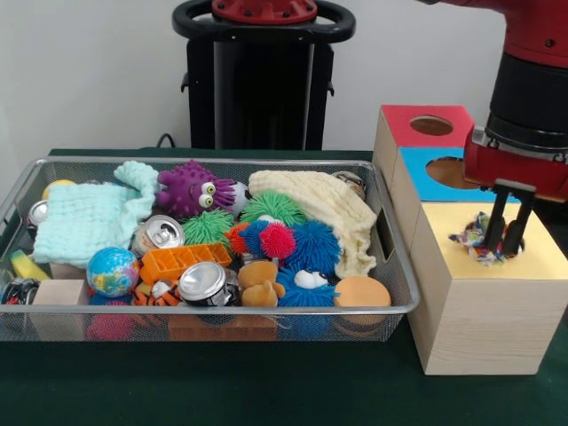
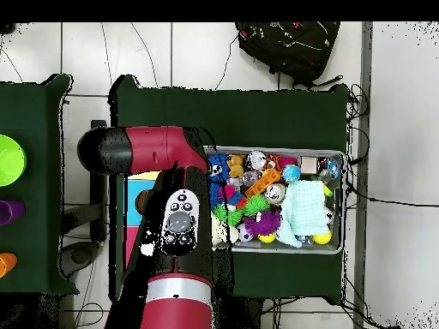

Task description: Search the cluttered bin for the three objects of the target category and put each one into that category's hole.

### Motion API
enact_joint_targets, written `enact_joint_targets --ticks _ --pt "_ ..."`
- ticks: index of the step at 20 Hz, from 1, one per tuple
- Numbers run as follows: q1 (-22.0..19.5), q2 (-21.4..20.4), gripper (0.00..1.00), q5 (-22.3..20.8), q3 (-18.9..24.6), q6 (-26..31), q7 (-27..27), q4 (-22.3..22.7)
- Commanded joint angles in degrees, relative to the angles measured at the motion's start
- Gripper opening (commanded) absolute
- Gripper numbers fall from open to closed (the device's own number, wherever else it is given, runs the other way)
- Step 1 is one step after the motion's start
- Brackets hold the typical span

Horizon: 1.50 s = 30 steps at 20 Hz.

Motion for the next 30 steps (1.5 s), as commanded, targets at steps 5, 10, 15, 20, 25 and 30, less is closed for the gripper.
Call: enact_joint_targets --ticks 5,10,15,20,25,30 --pt "-0.2 6.5 0.00 5.3 4.4 -4.0 13.7 6.9" --pt "0.2 4.4 0.00 8.2 5.3 -1.8 13.7 10.2" --pt "-0.3 2.1 0.00 9.6 6.4 -2.2 10.8 14.8" --pt "0.2 0.7 0.00 10.9 6.7 -3.3 9.8 18.6" --pt "0.5 2.6 0.00 9.9 6.1 -8.1 8.8 18.8" --pt "0.3 6.3 0.00 8.3 4.6 -11.0 7.6 14.7"
